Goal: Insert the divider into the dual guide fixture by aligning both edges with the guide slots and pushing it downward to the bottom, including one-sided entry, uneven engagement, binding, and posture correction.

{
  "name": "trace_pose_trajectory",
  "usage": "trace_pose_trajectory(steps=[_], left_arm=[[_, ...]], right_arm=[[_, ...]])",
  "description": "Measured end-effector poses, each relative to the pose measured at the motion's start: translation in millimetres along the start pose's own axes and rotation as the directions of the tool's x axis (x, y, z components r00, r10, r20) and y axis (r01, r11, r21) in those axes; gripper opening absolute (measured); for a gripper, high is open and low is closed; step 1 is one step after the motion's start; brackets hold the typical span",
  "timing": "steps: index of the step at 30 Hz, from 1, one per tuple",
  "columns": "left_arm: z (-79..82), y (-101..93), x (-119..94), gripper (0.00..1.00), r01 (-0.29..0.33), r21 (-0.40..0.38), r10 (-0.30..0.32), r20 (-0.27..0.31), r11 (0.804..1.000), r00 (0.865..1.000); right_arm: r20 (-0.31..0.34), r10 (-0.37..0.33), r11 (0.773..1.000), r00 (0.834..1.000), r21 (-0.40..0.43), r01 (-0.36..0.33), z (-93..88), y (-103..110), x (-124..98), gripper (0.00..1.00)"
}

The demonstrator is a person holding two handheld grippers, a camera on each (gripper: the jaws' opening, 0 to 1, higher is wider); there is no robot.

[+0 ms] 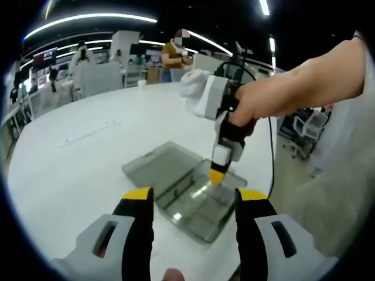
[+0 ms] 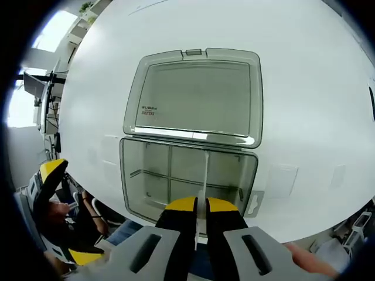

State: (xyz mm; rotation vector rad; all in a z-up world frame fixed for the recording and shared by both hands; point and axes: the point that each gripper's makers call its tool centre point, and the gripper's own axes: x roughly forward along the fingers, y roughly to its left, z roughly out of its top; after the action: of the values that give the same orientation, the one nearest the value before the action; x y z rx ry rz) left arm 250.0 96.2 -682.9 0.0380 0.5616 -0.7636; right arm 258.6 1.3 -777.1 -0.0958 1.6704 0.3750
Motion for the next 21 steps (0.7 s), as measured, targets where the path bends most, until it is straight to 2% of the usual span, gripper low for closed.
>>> trace_pose_trajectory(steps=[21], left_arm=[[-2.0,1.9,-1.6,0.53,-0.007,-0.007,0.007,-0.003,1.000,1.000]], right_arm=[[0.011,-0.022,1.000,1.000,0.009,0.022,3.5,-2.1,14.1,0.00]])
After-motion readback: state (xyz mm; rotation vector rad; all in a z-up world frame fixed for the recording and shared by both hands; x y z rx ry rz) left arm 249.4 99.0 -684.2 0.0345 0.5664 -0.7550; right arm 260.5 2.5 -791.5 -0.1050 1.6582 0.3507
